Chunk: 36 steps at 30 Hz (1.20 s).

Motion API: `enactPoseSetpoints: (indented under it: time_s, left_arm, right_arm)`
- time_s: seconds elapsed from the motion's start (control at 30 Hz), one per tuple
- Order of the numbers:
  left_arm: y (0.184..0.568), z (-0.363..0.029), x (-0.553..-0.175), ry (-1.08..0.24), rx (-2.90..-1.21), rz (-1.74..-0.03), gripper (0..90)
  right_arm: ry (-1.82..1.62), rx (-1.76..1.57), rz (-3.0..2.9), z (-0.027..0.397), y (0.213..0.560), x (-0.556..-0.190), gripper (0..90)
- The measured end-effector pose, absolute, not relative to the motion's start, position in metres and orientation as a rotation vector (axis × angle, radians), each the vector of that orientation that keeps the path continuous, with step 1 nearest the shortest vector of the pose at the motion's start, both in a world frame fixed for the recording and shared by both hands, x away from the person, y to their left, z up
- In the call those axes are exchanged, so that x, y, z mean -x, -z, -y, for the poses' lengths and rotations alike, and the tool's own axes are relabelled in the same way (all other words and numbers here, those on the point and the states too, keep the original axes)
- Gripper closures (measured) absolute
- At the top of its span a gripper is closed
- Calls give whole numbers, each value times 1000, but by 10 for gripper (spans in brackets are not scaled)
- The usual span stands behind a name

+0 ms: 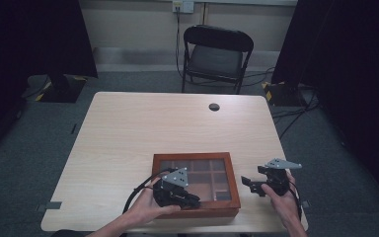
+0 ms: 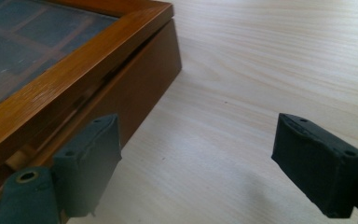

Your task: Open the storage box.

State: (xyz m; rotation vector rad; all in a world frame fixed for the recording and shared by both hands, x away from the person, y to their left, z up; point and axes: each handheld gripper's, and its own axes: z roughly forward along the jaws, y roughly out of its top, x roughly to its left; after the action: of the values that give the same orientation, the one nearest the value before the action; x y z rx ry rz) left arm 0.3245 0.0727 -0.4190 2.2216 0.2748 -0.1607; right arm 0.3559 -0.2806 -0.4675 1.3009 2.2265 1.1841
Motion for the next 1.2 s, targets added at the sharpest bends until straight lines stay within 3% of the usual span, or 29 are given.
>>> enactPoseSetpoints:
  time_s: [0.73,0.83,0.93,1.0,1.2]
  left_arm:
    - [402,-77,-333,207,-2209,-283,826]
    - [400,-81,-332,199,-2151,-278,732]
    - [399,-86,-332,158,-2138,-282,731]
    - [402,-88,-333,155,-2147,-302,649]
    - [407,-103,-335,141,-2117,-348,518]
  right_arm:
    - [-1273,-1065,-2414,257,461,-335,175]
    - [-1288,-1062,-2410,258,462,-335,180]
    - [-1292,-1066,-2410,258,462,-335,179]
    - [-1313,-1074,-2395,259,462,-336,174]
    - [-1315,-1086,-2382,260,462,-336,172]
